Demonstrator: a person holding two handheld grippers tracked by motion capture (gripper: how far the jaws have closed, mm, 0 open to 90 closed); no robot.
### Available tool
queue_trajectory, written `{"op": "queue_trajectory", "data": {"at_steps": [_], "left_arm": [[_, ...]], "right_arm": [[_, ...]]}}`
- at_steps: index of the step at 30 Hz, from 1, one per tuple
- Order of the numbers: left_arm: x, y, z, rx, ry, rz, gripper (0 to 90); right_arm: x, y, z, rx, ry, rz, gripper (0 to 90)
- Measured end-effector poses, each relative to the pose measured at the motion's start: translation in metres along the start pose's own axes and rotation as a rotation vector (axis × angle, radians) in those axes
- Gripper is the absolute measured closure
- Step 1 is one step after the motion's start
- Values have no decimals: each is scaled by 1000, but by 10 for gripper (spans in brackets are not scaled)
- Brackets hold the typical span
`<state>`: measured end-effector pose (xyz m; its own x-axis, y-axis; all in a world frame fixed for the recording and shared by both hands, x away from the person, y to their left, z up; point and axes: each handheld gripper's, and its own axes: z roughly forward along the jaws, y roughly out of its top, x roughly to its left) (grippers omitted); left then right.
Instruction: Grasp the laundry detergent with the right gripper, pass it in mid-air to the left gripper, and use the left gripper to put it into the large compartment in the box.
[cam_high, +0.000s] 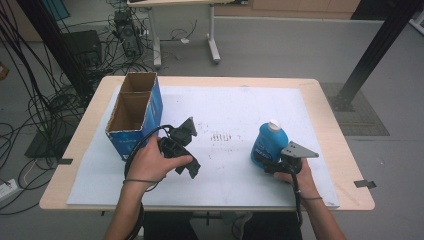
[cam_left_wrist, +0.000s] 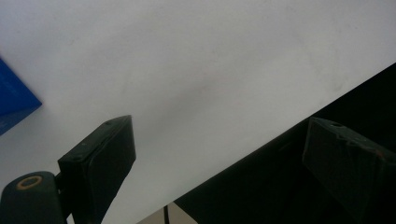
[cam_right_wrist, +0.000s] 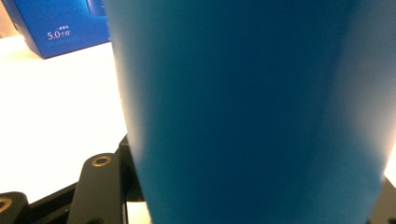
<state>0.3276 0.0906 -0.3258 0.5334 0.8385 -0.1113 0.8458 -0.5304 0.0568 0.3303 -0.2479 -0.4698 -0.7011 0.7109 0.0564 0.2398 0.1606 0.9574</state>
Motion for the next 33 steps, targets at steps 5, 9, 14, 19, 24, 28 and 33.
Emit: {"op": "queue_trajectory", "data": {"at_steps": [5,9,14,19,24,28,33], "left_arm": [[0,0,-1,-2,1,0,97],[0,0,-1,-4,0,-1,97],[0,0,-1,-4,0,-2,97],[0,0,-2,-5,-1,1,97],[0,0,-2,-7,1,-1,97],[0,1,-3,-6,3,3,96],[0,3,-6,-12,6,13,94]], "right_arm": [[0,0,0,0,0,0,389],[0,0,0,-1,-1,-1,389],[0,0,0,0,-1,-1,389],[0,0,0,-1,-2,0,389],[0,0,0,-3,-3,-1,389],[0,-1,0,-6,-3,0,390],[1,0,0,-5,-5,-2,392]]}}
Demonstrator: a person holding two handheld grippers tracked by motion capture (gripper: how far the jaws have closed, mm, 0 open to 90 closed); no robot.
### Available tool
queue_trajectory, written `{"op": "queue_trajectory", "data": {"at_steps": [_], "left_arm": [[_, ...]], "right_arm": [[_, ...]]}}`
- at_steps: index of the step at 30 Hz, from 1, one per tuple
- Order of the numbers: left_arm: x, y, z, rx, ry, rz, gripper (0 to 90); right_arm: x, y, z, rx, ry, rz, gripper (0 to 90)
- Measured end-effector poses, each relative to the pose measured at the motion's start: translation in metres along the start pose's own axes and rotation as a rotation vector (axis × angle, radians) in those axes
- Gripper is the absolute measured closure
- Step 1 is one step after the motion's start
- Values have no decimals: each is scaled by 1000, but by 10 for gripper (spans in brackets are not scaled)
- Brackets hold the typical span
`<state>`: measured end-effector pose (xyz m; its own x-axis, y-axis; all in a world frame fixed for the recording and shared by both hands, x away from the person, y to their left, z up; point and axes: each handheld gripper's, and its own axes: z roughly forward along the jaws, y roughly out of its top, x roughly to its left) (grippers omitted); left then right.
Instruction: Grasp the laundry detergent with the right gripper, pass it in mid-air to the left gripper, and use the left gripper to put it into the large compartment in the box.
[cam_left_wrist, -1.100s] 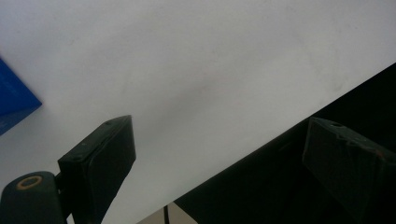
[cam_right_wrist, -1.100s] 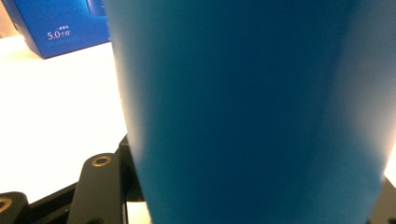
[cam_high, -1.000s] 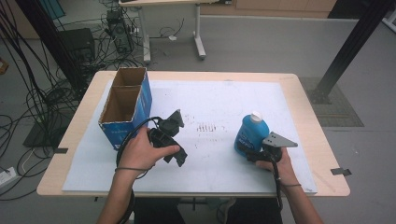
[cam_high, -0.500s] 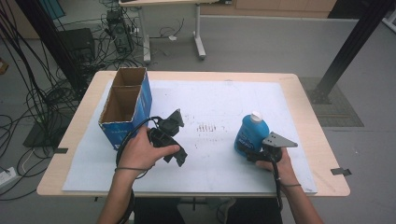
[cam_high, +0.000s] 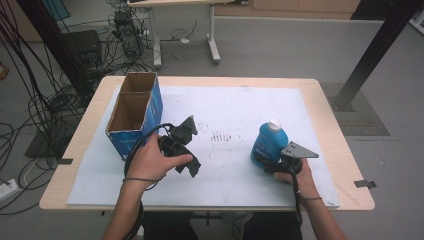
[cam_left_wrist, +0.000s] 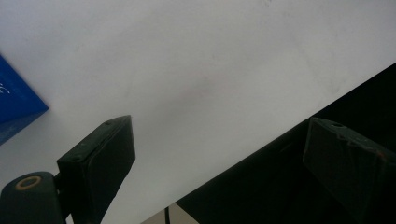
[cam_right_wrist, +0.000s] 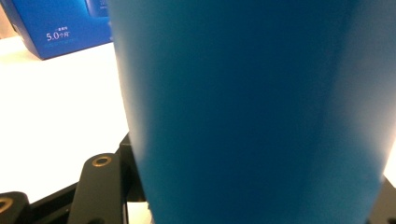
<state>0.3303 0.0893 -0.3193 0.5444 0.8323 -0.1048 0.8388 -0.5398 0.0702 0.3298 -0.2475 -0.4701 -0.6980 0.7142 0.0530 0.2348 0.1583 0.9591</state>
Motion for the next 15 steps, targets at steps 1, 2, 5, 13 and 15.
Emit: {"op": "queue_trajectory", "data": {"at_steps": [1,2,5,13,15], "left_arm": [[0,0,0,0,0,0,94],[0,0,-1,-1,1,2,94],[2,2,-4,-1,2,15,94],[4,4,-10,4,24,31,95],[4,5,-12,8,31,44,95]], "right_arm": [[0,0,0,0,0,0,392],[0,0,0,1,1,1,392],[0,0,0,2,4,1,393],[-1,0,0,-2,8,-2,395],[-1,0,0,-2,9,-3,395]]}}
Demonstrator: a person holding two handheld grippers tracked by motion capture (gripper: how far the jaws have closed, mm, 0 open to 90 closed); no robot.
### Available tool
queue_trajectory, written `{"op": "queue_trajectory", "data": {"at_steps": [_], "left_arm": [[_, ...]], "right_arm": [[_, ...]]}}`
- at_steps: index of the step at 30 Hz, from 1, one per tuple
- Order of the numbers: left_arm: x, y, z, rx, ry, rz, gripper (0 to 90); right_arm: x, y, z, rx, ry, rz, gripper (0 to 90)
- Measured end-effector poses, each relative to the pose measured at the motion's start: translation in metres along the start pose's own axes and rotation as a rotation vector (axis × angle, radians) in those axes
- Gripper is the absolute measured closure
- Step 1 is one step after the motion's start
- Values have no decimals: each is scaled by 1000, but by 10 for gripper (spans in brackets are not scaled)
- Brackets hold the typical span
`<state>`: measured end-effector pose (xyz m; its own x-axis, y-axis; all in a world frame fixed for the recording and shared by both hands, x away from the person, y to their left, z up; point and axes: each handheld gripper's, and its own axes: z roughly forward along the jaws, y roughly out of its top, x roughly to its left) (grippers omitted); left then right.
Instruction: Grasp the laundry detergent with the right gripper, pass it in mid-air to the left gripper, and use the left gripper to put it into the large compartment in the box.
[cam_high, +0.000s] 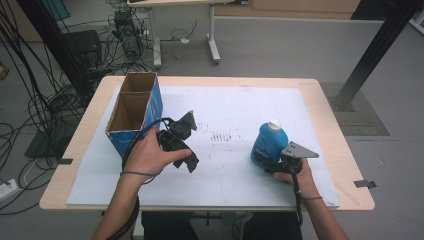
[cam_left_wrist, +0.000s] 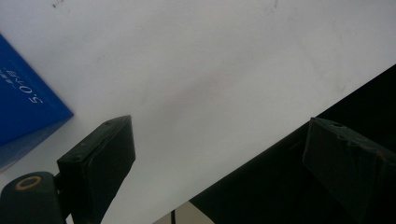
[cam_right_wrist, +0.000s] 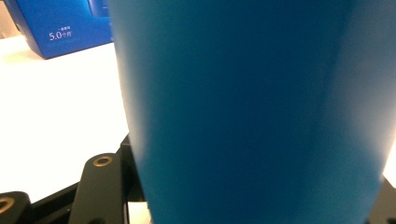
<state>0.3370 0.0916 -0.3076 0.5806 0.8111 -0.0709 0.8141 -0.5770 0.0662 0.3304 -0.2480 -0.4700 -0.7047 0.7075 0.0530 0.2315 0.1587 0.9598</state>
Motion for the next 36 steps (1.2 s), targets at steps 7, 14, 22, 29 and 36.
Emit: {"op": "queue_trajectory", "data": {"at_steps": [7,14,22,29,36], "left_arm": [[-5,7,-17,-10,4,72,93],[-8,14,-42,-21,33,135,91],[-11,22,-59,-27,9,224,90],[-11,29,-74,-43,11,289,88],[-17,37,-85,-49,20,373,89]], "right_arm": [[-1,2,0,11,11,-5,398],[-9,9,-1,22,34,16,399],[-11,33,-3,34,84,15,400],[-13,55,-5,26,140,0,400],[-13,69,-2,39,211,-16,400]]}}
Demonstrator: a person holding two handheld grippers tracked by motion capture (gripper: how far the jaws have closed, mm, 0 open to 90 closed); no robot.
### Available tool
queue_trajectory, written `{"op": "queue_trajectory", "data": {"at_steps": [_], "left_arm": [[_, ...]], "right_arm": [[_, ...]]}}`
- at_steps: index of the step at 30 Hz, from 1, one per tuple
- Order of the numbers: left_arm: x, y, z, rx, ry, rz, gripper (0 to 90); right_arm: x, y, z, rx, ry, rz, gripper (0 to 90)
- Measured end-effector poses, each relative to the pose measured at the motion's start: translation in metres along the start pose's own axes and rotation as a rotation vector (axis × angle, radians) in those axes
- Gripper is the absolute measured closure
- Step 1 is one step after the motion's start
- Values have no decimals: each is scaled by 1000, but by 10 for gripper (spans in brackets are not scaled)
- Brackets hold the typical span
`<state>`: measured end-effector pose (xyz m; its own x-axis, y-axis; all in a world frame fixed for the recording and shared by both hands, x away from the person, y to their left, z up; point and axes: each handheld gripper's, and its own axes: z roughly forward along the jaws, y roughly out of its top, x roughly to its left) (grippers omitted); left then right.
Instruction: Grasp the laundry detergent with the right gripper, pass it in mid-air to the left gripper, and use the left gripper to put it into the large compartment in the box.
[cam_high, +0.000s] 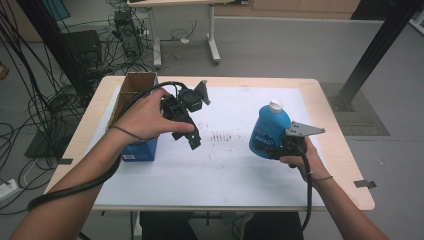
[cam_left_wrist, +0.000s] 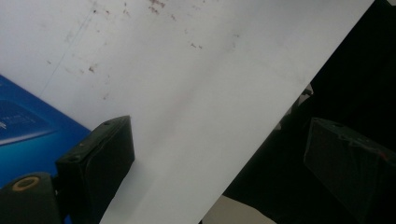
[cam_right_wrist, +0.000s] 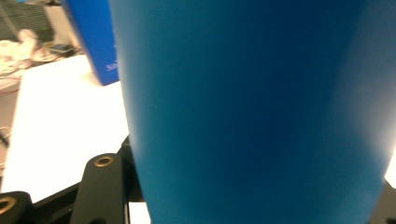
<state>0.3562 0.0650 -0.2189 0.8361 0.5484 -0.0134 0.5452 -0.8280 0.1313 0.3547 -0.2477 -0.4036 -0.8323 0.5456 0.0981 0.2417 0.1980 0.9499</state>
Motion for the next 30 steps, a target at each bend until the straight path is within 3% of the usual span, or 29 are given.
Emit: {"op": "queue_trajectory", "data": {"at_steps": [2,6,7,8,12,18,30], "left_arm": [[-1,3,-4,-12,-24,29,93],[-4,7,-11,-17,-12,81,94],[-5,9,-17,-29,-24,113,95],[-5,9,-17,-29,-24,113,97],[-7,12,-25,-19,-56,186,96],[-11,15,-29,-16,-43,223,98],[-21,22,-34,5,-57,284,100]], "right_arm": [[1,3,2,7,25,-13,400],[5,9,7,20,81,-29,400],[8,13,10,26,108,-39,400],[8,13,10,26,108,-39,400],[16,23,17,12,179,-46,400],[26,29,25,3,241,-60,400],[47,42,40,18,368,-109,400]]}}
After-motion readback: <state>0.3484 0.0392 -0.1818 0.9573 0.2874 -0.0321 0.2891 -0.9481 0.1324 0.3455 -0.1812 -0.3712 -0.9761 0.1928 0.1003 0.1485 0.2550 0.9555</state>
